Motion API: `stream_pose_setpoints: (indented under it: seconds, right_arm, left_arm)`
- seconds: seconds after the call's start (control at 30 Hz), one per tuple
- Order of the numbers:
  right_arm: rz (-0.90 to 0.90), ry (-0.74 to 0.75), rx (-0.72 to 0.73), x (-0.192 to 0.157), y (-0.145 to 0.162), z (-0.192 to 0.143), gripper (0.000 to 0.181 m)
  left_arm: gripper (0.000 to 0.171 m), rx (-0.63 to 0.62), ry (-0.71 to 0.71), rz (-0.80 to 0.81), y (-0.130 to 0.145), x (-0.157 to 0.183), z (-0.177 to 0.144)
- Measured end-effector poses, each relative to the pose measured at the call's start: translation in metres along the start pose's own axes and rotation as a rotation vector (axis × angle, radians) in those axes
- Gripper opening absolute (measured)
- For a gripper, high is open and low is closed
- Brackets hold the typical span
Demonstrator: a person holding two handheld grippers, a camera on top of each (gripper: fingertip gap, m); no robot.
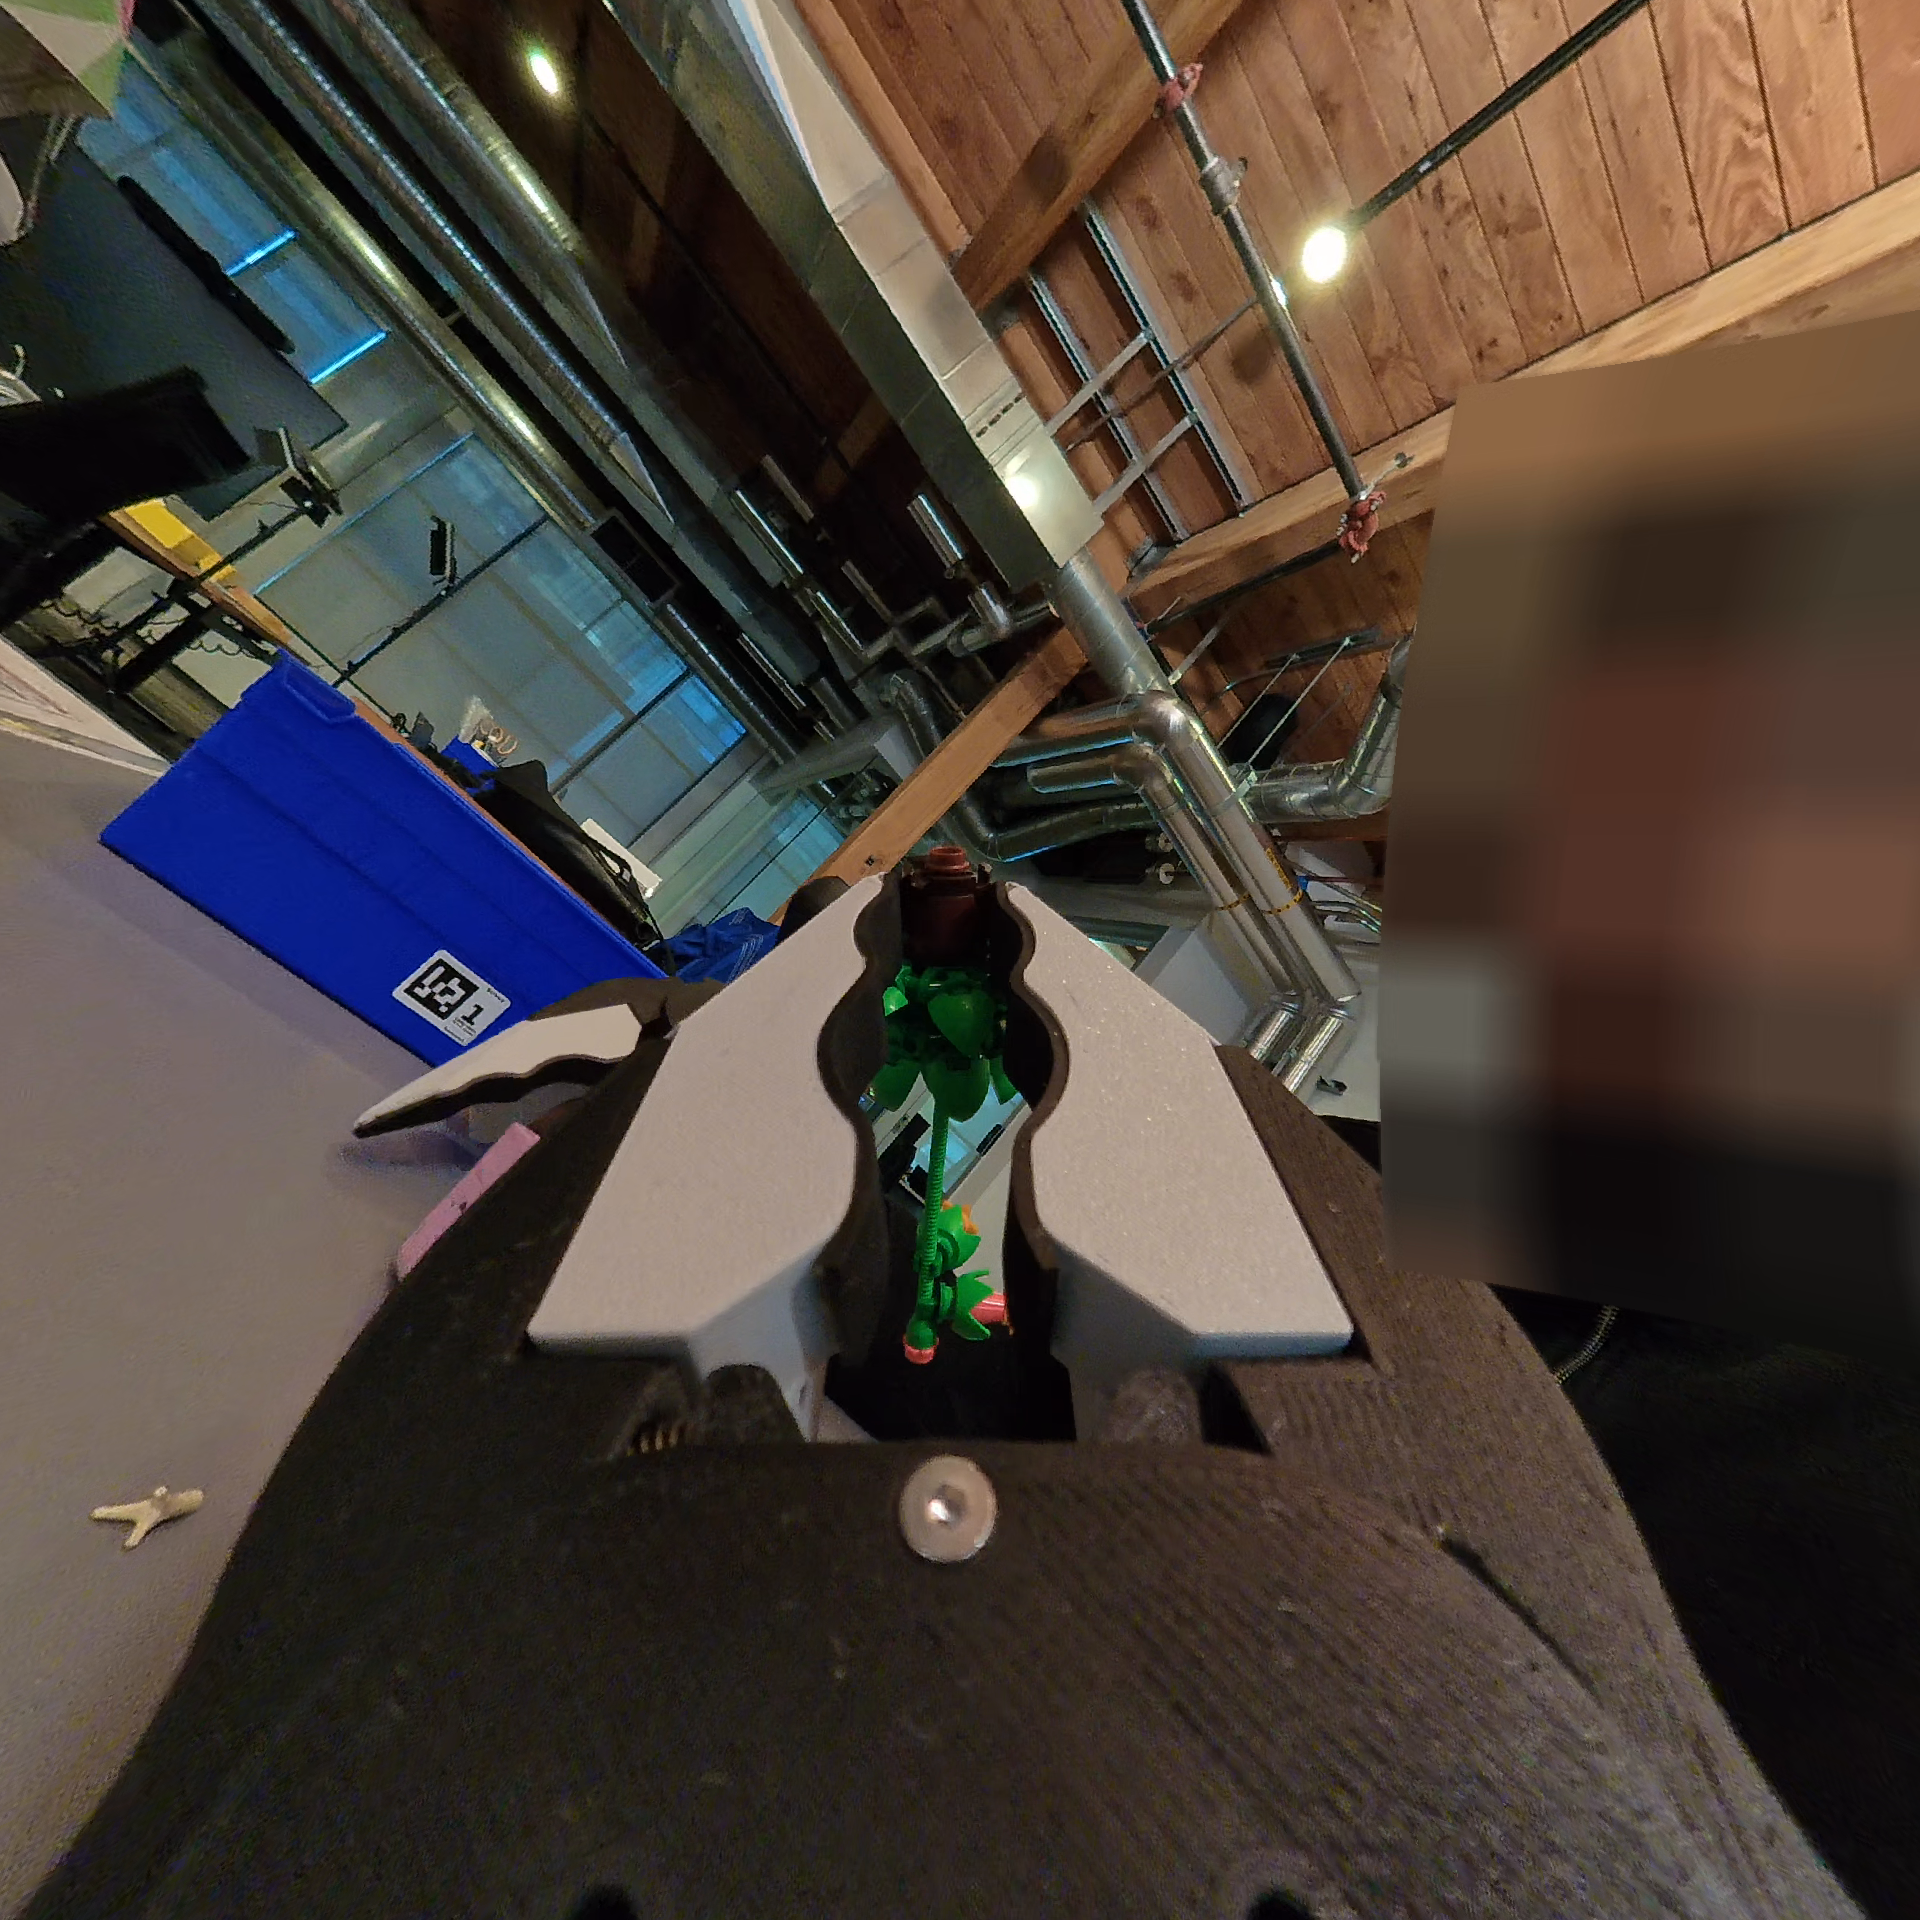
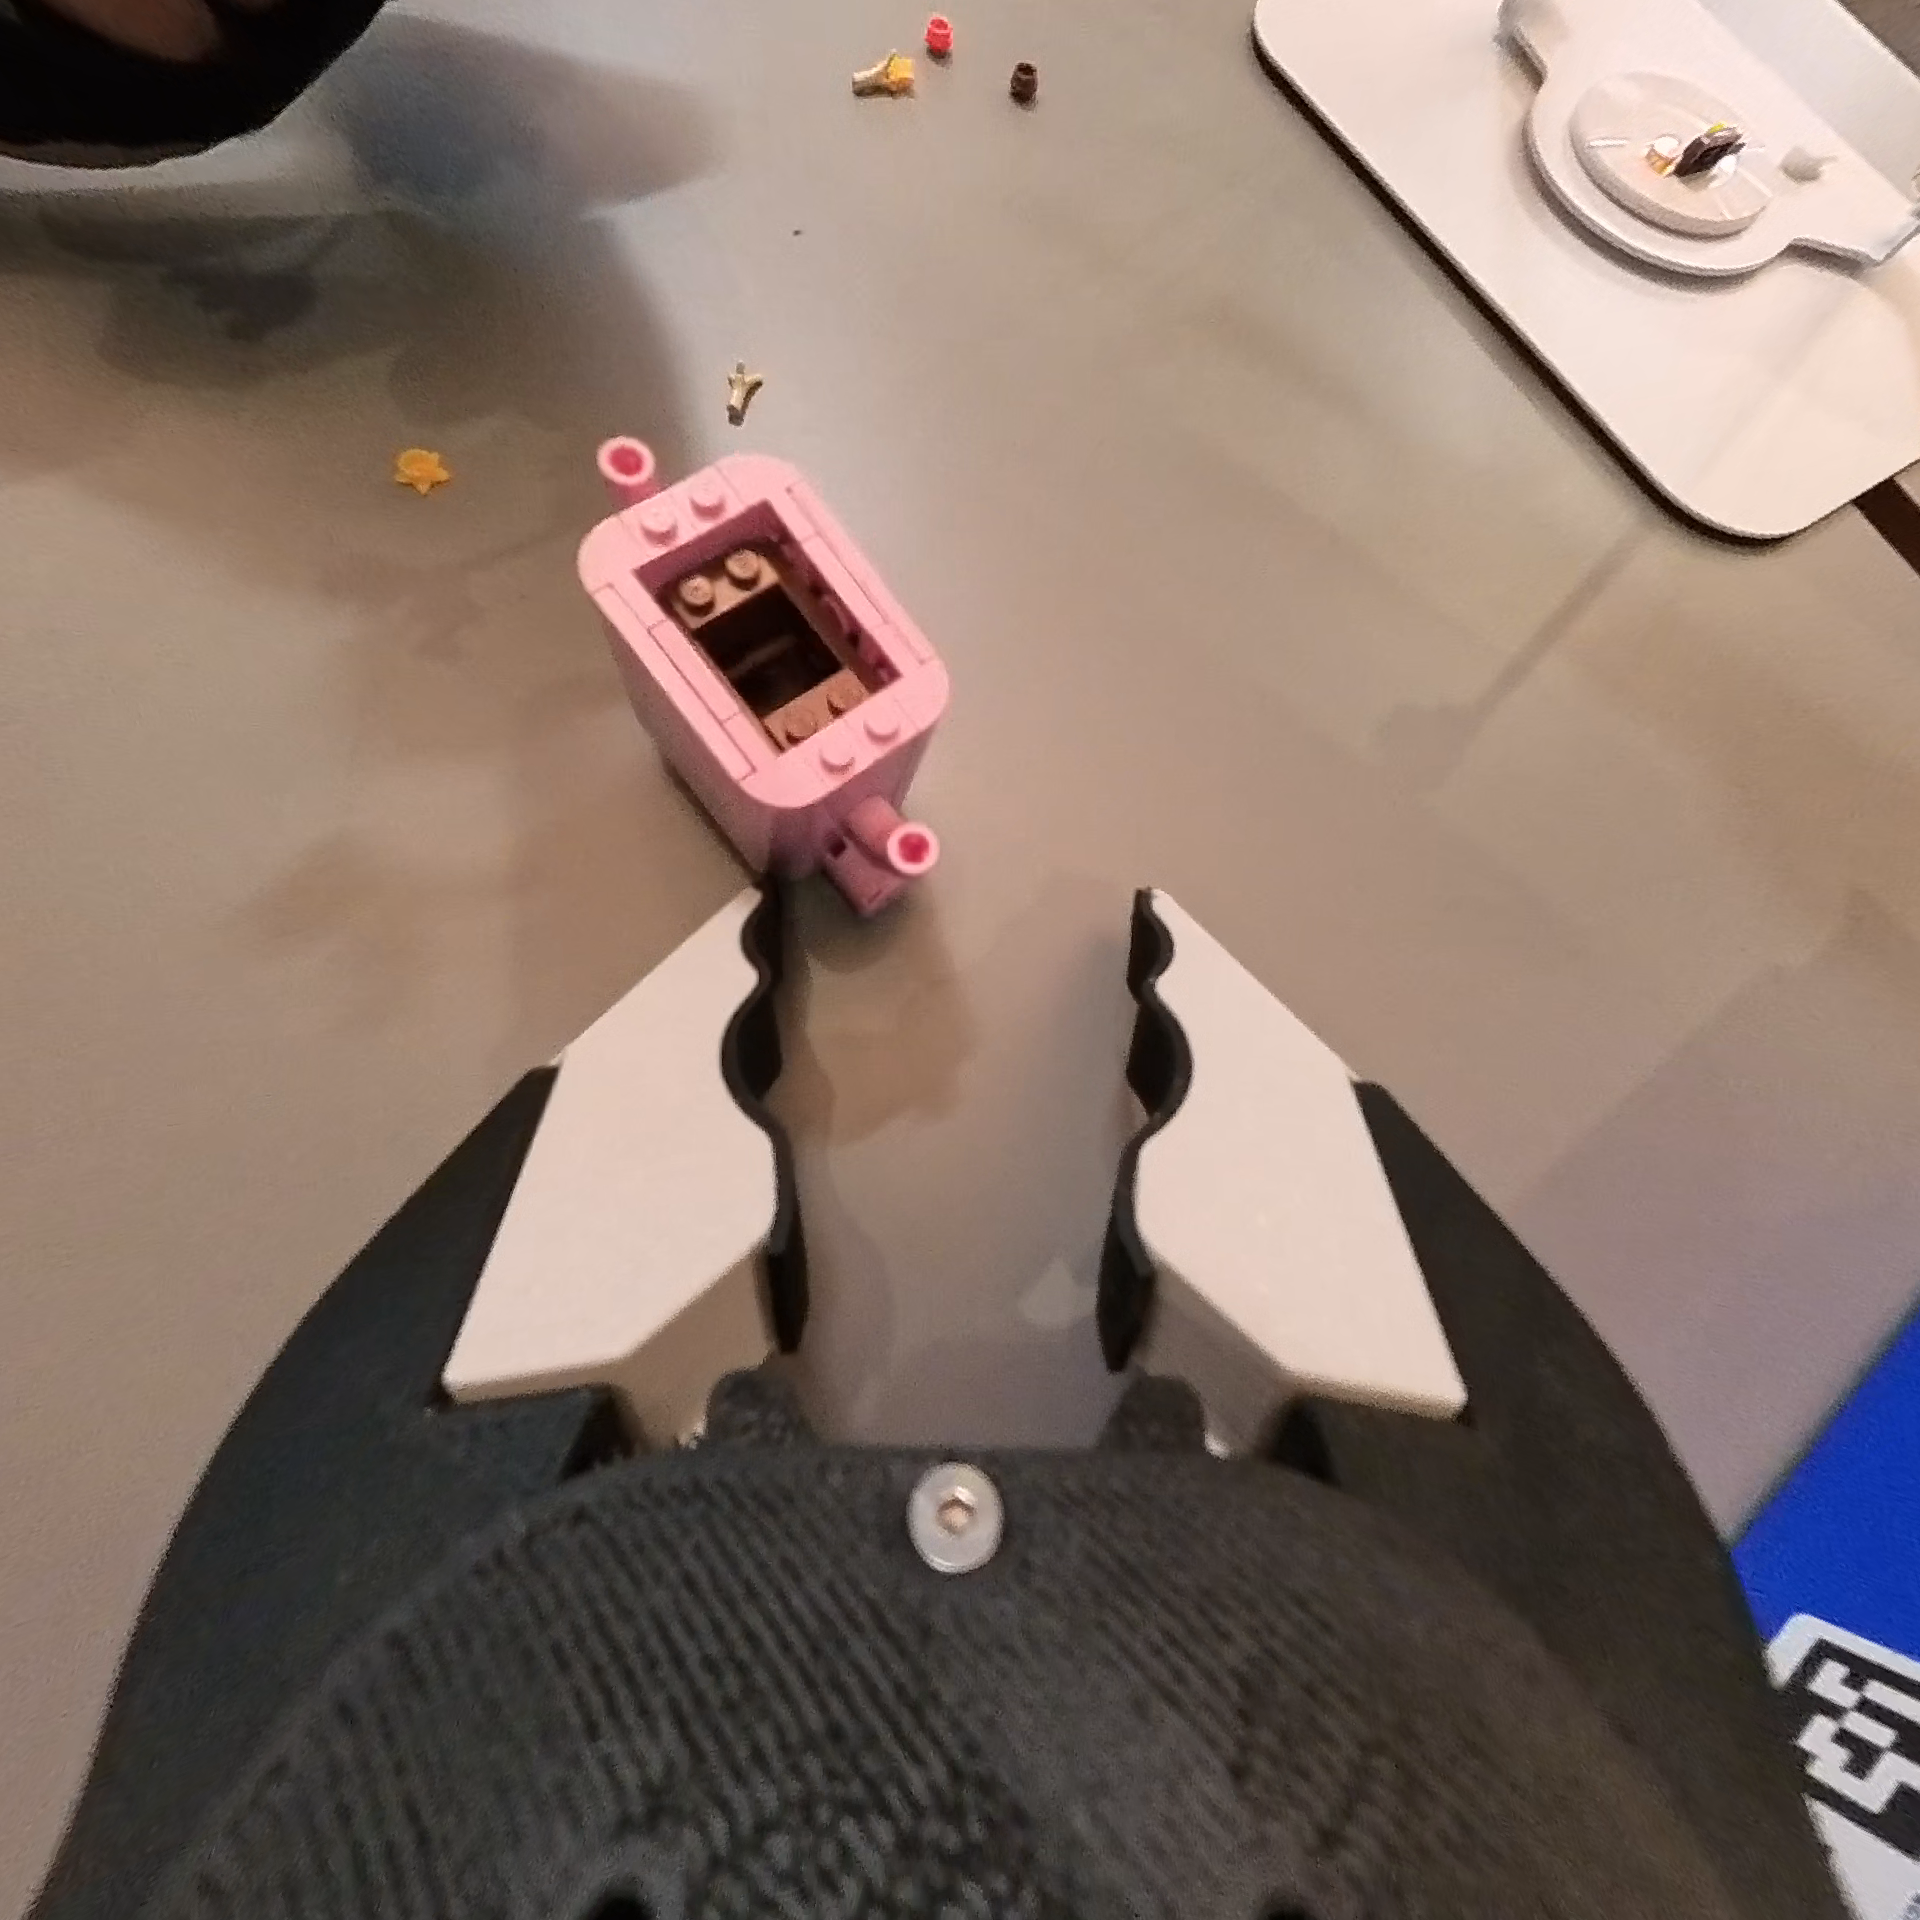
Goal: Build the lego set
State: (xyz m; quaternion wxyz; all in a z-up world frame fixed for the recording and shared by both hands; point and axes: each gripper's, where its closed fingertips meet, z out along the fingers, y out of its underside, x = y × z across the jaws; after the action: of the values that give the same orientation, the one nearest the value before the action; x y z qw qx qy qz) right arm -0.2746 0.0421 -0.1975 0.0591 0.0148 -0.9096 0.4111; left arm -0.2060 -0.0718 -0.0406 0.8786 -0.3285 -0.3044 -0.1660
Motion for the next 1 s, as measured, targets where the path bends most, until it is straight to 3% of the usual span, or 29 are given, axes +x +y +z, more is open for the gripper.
stream_pose_setpoints:
  seconds: [0.5,0.63,1.0]
  right_arm:
    - [0.050,0.208,0.018,0.035,-0.005,0.003,0.052]
    - [0.067,0.278,0.053,0.048,-0.009,-0.003,0.039]
    - [0.297,0.397,0.661,0.066,-0.077,-0.074,0.048]
  left_arm:
    - [0.013,0.000,0.003,-0.009,0.001,-0.001,0.000]
    - [0.013,0.002,0.003,-0.010,0.000,-0.001,0.000]
    - [0.013,0.009,0.018,-0.027,0.000,-0.001,-0.001]
